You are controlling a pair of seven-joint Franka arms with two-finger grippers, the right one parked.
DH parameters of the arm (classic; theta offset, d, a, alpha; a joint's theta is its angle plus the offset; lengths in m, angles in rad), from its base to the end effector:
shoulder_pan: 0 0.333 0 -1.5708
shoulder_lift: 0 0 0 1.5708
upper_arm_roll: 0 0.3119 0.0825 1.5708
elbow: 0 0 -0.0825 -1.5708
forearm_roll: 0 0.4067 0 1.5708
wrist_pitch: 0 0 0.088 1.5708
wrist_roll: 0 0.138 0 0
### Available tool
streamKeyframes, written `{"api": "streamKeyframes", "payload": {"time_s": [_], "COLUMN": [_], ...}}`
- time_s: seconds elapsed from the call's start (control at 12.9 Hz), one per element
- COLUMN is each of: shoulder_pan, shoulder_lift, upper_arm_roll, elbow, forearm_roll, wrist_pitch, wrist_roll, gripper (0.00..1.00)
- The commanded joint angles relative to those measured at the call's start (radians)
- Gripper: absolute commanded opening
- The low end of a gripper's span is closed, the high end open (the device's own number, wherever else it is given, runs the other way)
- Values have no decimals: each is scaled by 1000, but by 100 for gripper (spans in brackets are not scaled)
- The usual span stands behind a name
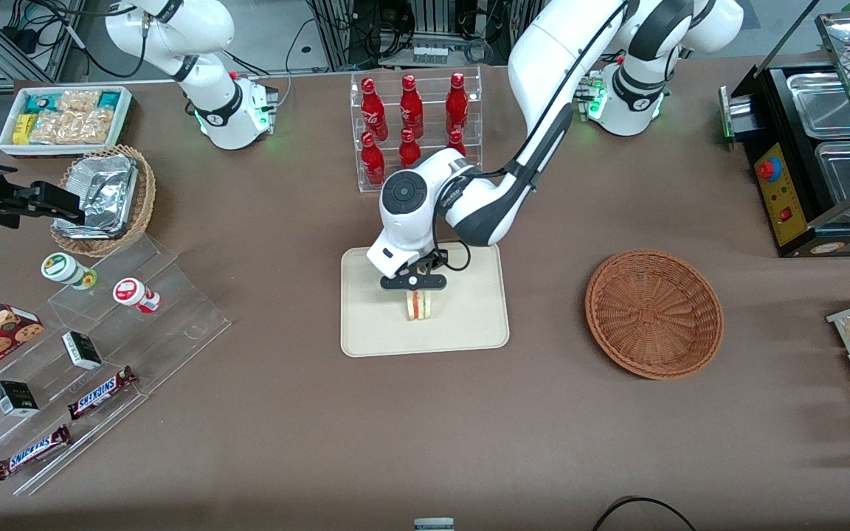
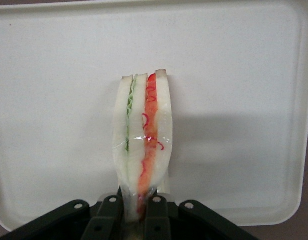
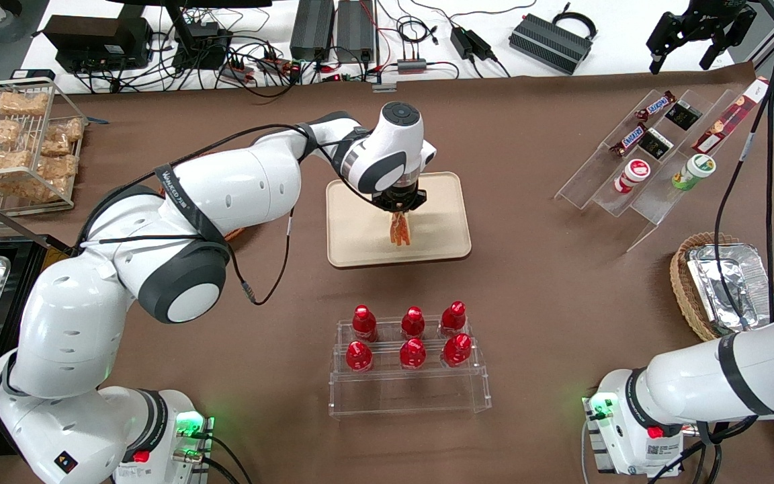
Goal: Place sandwich from basket to tray
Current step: 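Lower the sandwich onto the tray and open the left gripper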
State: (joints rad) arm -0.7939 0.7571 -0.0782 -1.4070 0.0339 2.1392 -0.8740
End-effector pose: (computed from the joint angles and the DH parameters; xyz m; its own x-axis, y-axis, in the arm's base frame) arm 0.4860 -0.5610 0.2051 0.9994 0.0040 -0.0341 0.0040 -1.0000 -0.0010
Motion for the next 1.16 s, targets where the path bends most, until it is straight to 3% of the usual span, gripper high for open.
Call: {"api": "streamKeyframes", "payload": {"time_s": [0.0, 0.08, 0.15, 0.7, 0.85, 1.08], "shoulder_pan": [-18, -18, -18, -5, -5, -4], "shoulder_lift": [36, 42, 44, -89, -168, -264], "upper_arm_roll": [15, 15, 15, 26, 72, 142], "elbow": [40, 40, 40, 42, 33, 30], "forearm_roll": [27, 27, 29, 26, 29, 28], "wrist_pitch": [13, 13, 15, -48, -106, -237], "wrist_roll": [-11, -14, -10, -58, -155, -157], "gripper": [0, 22, 97, 100, 100, 100]}}
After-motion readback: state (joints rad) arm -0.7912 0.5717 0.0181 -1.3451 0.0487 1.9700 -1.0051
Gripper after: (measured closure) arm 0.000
